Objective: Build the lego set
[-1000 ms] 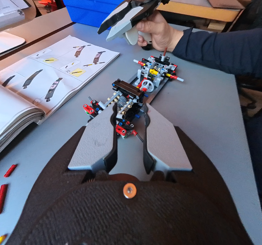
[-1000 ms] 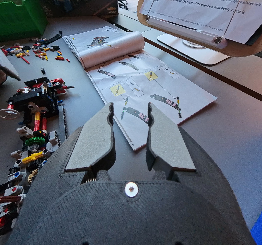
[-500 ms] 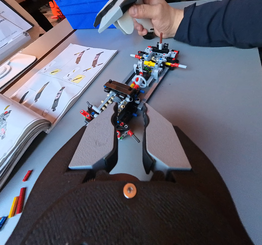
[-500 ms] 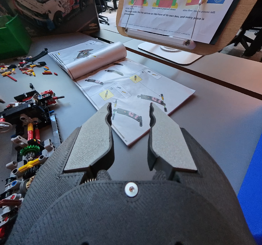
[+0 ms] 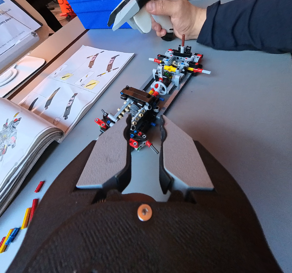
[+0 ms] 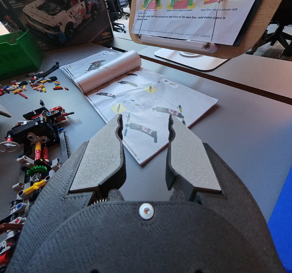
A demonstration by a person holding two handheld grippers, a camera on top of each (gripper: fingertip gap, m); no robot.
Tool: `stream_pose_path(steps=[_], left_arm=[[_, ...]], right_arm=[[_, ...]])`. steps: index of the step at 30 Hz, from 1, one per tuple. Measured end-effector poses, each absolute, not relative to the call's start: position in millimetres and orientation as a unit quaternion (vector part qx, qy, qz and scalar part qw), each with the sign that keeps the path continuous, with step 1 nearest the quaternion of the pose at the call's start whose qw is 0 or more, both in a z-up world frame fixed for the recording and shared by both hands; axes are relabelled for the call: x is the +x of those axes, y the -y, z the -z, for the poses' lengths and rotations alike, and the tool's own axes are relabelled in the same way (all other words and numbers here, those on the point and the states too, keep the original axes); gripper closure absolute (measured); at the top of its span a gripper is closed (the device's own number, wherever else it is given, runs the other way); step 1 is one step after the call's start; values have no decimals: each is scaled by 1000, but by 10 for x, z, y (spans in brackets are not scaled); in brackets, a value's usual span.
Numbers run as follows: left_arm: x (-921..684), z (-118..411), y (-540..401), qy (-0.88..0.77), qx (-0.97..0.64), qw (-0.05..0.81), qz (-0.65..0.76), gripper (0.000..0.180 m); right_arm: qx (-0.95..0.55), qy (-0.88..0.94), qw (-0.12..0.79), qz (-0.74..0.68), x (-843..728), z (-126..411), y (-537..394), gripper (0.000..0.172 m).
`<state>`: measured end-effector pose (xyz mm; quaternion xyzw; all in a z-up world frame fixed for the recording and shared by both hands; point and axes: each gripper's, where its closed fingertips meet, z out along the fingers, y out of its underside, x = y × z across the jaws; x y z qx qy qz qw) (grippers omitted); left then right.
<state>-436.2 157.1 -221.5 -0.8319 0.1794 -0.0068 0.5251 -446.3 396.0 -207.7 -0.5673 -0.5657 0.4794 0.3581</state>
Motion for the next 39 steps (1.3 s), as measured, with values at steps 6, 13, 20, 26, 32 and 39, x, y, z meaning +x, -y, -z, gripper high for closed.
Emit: stream_pose_path(steps=[6, 13, 20, 26, 32, 39], left_arm=[[-4363, 2324, -1577, -183, -842, 507, 11, 147], [-4388, 2353, -1592, -177, -846, 503, 14, 147], [-4482, 2357, -1588, -174, -848, 500, -12, 147], [-5188, 2110, -1514, -127, -848, 508, -79, 151], [-6253, 2089, -1099, -28, -896, 441, -50, 158], [-6399, 2451, -962, -113, -942, 310, -60, 159]], right_arm=[[-563, 576, 355, -473, -4502, 2099, -3958, 116], [-560, 576, 354, -478, -4512, 2089, -3961, 117], [-560, 576, 357, -477, -4509, 2084, -3961, 117], [-559, 573, 363, -478, -4501, 2068, -3969, 118], [-556, 566, 361, -491, -4480, 2037, -3948, 121], [-551, 557, 352, -512, -4462, 2000, -3937, 123]])
